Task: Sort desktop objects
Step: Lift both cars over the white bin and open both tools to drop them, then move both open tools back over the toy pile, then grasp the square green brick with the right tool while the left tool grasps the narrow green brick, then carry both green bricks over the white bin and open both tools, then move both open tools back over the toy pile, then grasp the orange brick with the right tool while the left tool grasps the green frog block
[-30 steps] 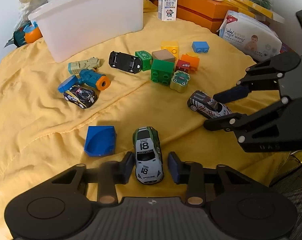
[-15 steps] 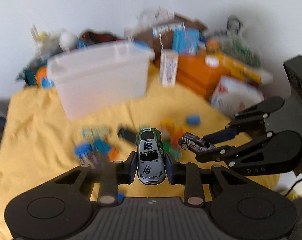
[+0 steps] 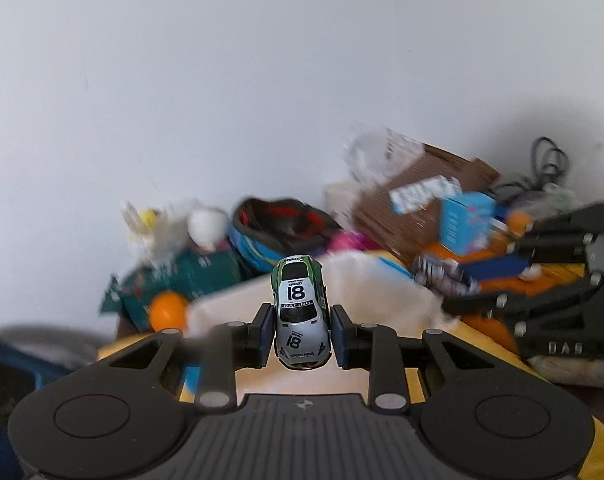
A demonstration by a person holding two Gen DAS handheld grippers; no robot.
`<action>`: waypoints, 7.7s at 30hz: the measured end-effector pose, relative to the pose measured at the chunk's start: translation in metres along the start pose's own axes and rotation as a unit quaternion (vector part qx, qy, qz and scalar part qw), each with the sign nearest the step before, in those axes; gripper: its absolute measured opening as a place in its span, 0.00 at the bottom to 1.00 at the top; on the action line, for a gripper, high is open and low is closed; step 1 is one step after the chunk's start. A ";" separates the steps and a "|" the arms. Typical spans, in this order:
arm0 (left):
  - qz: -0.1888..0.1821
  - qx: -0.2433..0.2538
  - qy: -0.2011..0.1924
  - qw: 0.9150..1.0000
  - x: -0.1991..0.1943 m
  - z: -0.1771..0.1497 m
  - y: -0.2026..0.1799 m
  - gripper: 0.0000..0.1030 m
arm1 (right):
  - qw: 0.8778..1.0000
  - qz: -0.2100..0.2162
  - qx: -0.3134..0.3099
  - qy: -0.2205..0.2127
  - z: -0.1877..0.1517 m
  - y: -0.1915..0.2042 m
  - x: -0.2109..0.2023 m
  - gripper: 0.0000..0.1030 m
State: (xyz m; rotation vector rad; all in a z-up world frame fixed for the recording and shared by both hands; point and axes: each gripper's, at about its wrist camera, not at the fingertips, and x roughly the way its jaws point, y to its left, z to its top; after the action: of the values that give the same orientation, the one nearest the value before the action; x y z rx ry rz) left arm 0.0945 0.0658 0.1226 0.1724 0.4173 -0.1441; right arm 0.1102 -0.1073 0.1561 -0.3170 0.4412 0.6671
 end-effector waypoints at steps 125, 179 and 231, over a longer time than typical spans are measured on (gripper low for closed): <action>-0.130 0.020 0.147 0.980 -0.055 -0.158 -0.106 0.23 | 0.989 0.023 0.023 0.143 -0.138 0.076 -0.023 0.36; -0.051 0.017 0.132 0.990 0.019 -0.086 -0.043 0.59 | 0.999 -0.032 0.035 0.014 0.016 -0.025 0.043 0.57; -0.074 0.012 0.248 0.966 -0.019 -0.198 -0.117 0.26 | 0.961 -0.075 -0.211 0.160 -0.165 0.061 0.050 0.26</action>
State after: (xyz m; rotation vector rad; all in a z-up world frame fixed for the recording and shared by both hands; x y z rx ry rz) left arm -0.0203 -0.0075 -0.0641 0.2005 0.9303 -0.2545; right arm 0.0581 -0.1048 -0.0191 -0.8631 0.5749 0.5581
